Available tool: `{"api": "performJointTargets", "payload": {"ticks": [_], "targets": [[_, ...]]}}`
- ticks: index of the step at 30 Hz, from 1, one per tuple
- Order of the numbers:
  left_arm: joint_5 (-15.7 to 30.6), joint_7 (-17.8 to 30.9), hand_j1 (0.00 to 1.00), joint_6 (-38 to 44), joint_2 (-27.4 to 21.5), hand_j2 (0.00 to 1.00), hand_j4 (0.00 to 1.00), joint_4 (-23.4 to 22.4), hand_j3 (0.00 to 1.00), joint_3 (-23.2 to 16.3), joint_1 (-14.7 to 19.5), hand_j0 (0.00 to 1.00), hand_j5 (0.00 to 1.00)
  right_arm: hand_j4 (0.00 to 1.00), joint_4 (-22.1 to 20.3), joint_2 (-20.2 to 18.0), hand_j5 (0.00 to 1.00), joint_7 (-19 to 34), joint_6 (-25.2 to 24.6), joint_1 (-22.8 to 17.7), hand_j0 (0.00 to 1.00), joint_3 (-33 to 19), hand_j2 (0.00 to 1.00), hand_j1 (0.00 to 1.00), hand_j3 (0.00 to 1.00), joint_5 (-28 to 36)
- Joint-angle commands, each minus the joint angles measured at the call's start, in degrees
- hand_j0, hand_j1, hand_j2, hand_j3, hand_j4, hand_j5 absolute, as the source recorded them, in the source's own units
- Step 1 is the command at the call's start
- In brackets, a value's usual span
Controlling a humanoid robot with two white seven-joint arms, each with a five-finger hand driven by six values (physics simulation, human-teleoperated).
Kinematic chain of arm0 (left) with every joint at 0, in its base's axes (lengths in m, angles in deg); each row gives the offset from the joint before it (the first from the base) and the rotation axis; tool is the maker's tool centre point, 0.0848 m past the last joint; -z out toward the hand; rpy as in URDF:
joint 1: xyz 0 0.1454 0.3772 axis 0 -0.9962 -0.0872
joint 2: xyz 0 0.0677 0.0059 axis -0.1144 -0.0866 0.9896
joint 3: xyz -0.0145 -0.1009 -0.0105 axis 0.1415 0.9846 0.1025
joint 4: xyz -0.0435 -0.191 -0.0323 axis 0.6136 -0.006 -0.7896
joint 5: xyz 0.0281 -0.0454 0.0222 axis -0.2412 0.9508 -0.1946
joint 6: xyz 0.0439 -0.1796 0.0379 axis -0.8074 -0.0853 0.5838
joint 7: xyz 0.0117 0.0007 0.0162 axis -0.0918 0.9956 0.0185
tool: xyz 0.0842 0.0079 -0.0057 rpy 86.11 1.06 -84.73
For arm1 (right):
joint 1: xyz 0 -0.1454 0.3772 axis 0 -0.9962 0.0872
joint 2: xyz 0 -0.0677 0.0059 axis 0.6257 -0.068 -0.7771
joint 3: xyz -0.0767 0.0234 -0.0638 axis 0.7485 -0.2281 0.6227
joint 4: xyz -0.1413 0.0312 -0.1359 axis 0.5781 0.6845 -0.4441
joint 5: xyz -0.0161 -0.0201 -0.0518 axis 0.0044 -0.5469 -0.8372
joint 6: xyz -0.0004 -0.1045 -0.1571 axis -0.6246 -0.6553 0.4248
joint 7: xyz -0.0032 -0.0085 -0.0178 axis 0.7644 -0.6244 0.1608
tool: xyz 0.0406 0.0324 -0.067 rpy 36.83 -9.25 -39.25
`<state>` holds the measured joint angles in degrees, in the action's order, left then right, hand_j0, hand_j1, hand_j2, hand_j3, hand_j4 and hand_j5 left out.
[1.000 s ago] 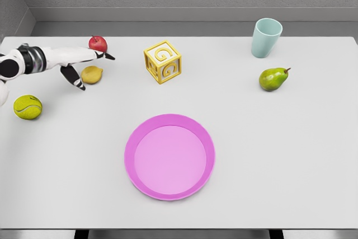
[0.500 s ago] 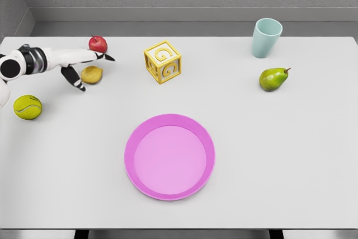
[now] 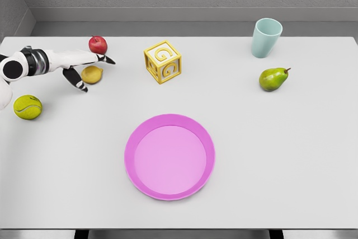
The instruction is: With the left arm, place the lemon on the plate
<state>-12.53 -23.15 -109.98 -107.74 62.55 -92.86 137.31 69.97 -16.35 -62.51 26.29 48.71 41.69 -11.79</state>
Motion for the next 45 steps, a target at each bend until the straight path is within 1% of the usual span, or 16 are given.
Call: {"api": "performJointTargets", "payload": {"ticks": [1, 2, 12, 14, 15, 16, 21, 25, 27, 34, 40, 45], "targets": [[0.35, -0.02, 0.85, 0.15, 0.09, 0.85, 0.85, -0.08, 0.85, 0.16, 0.0, 0.85, 0.85, 1.0, -0.04, 0.0, 1.0, 0.01, 0.0, 0.0, 1.0, -0.01, 1.0, 1.0, 1.0, 0.01], [0.35, -0.02, 0.84, 0.15, 0.17, 0.84, 0.84, -0.43, 0.84, 0.16, 0.0, 0.84, 0.84, 1.0, -0.04, 0.0, 1.0, 0.01, 0.0, 0.0, 1.0, -0.01, 1.0, 1.0, 1.0, 0.01], [0.44, -0.02, 0.83, 0.15, 0.26, 0.83, 0.83, -3.06, 0.83, 0.34, 0.35, 0.83, 0.83, 1.0, 0.04, 0.0, 1.0, 0.01, 0.0, 0.0, 1.0, -0.01, 1.0, 1.0, 1.0, 0.01], [0.52, -0.02, 0.82, 0.15, 0.26, 0.82, 0.82, -3.06, 0.82, 0.34, 0.35, 0.82, 0.82, 1.0, -0.04, 0.0, 1.0, 0.01, 0.0, 0.0, 1.0, -0.01, 1.0, 1.0, 1.0, 0.01], [0.52, -0.02, 0.79, 0.15, 0.26, 0.79, 0.79, -3.06, 0.79, 0.42, 0.35, 0.79, 0.79, 1.0, 0.04, 0.0, 1.0, 0.01, 0.0, 0.0, 1.0, -0.01, 1.0, 1.0, 1.0, 0.01], [0.7, -0.02, 0.74, 0.15, 0.26, 0.74, 0.74, -3.06, 0.74, 0.42, 0.35, 0.74, 0.74, 1.0, -0.04, 0.0, 1.0, 0.01, 0.0, 0.0, 1.0, -0.01, 1.0, 1.0, 1.0, 0.01], [0.87, -0.02, 0.7, 0.15, 0.17, 0.7, 0.7, -3.06, 0.7, 0.51, 0.35, 0.7, 0.7, 1.0, 0.04, 0.0, 1.0, 0.01, 0.0, 0.0, 1.0, -0.01, 1.0, 1.0, 1.0, 0.01], [1.05, -0.02, 0.61, 0.15, 0.17, 0.61, 0.61, -3.06, 0.61, 0.51, 0.18, 0.61, 0.61, 1.0, 0.04, 0.0, 1.0, 0.01, 0.0, 0.0, 1.0, -0.01, 1.0, 1.0, 1.0, 0.01], [1.05, -0.02, 0.61, 0.15, 0.09, 0.61, 0.61, -3.06, 0.61, 0.51, 0.09, 0.61, 0.61, 1.0, -0.04, 0.0, 1.0, 0.01, 0.0, 0.0, 1.0, -0.01, 1.0, 1.0, 1.0, 0.01], [1.14, -0.02, 0.52, 0.15, 0.09, 0.52, 0.52, -3.06, 0.52, 0.6, -0.26, 0.52, 0.52, 1.0, -0.04, 0.0, 1.0, 0.01, 0.0, 0.0, 1.0, -0.01, 1.0, 1.0, 1.0, 0.01], [1.14, -0.02, 0.52, 0.15, -0.26, 0.52, 0.52, -2.18, 0.52, 0.6, -0.35, 0.52, 0.52, 1.0, -0.04, 0.0, 1.0, 0.01, 0.0, 0.0, 1.0, -0.01, 1.0, 1.0, 1.0, 0.01], [1.23, -0.02, 0.51, 0.15, -0.35, 0.51, 0.51, 0.19, 0.51, 0.69, -0.44, 0.51, 0.51, 1.0, -0.04, 0.0, 1.0, 0.01, 0.0, 0.0, 1.0, -0.01, 1.0, 1.0, 1.0, 0.01]]}}
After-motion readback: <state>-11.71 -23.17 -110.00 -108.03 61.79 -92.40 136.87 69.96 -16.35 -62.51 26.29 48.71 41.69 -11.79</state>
